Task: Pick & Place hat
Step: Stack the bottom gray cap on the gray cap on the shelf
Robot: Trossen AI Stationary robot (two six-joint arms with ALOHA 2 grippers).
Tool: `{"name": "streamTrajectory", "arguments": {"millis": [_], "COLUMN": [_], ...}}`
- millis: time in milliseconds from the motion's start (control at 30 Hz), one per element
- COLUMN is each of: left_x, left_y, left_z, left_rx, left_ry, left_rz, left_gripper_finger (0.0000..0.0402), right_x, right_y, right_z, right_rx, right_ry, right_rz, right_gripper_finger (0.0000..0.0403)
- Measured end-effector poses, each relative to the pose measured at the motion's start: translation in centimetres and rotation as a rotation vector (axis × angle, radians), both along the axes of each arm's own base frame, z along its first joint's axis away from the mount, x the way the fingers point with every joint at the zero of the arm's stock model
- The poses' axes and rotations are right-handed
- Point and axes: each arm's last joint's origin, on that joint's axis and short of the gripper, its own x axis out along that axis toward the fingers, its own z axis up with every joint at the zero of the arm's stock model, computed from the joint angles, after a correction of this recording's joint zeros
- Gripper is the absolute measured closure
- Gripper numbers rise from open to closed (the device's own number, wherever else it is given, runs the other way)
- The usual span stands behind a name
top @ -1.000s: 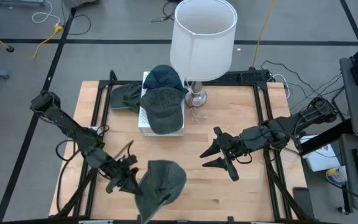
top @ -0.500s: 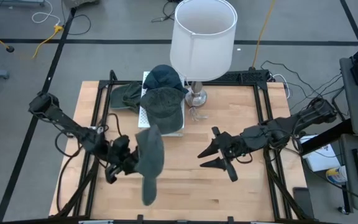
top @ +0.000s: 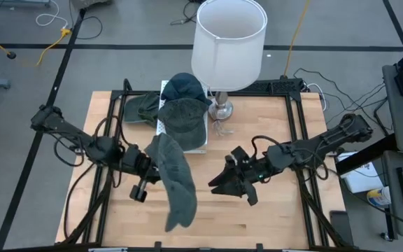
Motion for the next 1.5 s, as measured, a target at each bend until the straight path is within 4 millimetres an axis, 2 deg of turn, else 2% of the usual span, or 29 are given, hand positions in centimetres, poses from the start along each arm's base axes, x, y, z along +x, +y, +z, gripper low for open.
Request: {"name": "streamTrajectory", "arguments": {"millis": [100,233,367,533,767,1167,1300,1500], "left_x": [0.1,-0.3,-0.6,-0.7,0.0,4.3,4.7,5.4], "left_y": [0.2,0.5,0.6,1.2,2.6,3.9,4.4,4.4], "left_z": [1.3,3.6,5.0,6.2,6.1,4.3,4.1,3.7], "left_rx": [0.099,0.196,0.294,0.361,0.391,0.391,0.368,0.353], "left_ry": [0.006,-0.074,-0.102,-0.148,-0.152,-0.154,-0.158,-0.154], "left_rz": [0.012,0.027,0.056,0.105,0.136,0.125,0.117,0.109], "left_gripper_finger": [0.0394,0.0394,0.0394,0.0394,0.0394,0.0394,0.0394,0.0394], "right_x": [0.9,1.4,0.9,0.4,0.4,-0.1,-0.6,-0.6], "right_y": [-0.1,-0.7,-1.6,-2.4,-2.7,-2.7,-2.8,-2.7], "right_z": [-0.6,-1.9,-3.9,-5.7,-5.7,-4.9,-4.4,-4.3], "right_rx": [0.123,0.292,0.399,0.442,0.455,0.474,0.484,0.472], "right_ry": [-0.041,-0.172,-0.283,-0.326,-0.334,-0.417,-0.49,-0.498], "right_rz": [0.058,0.104,0.123,0.07,0.071,0.137,0.155,0.184], "right_gripper_finger": [0.0259,0.0237,0.0203,0.0179,0.0182,0.0185,0.0186,0.0186]}}
